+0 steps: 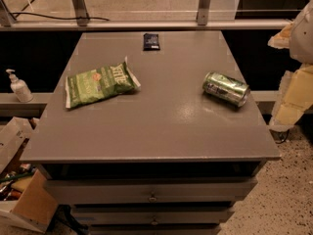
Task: Place green can upright
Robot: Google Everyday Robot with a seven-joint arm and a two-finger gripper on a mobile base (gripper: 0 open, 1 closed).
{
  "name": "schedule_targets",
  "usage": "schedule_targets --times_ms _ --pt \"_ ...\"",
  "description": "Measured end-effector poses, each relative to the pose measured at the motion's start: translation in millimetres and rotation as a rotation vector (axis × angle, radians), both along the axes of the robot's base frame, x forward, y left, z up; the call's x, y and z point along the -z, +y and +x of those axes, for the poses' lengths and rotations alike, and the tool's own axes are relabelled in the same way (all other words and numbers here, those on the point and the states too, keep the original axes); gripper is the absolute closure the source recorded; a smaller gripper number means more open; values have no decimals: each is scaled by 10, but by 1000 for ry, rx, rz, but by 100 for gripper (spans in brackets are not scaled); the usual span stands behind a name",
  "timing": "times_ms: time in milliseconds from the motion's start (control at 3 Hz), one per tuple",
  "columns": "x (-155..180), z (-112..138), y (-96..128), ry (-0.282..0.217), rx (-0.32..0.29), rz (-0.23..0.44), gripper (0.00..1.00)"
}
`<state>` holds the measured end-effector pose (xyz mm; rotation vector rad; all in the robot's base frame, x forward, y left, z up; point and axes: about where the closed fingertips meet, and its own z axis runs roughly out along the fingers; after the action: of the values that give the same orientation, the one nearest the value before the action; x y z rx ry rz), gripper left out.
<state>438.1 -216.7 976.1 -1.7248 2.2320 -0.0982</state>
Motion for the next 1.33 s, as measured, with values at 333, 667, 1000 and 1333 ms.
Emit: schedule_targets --times_ms 333,667,1000,1333 --pt "0 0 0 0 0 0 0" --pt "17 148 97 -41 -12 -15 0" --pt "133 564 345 -101 -37 -48 0" --pt "355 1057 675 -133 -58 -87 0"
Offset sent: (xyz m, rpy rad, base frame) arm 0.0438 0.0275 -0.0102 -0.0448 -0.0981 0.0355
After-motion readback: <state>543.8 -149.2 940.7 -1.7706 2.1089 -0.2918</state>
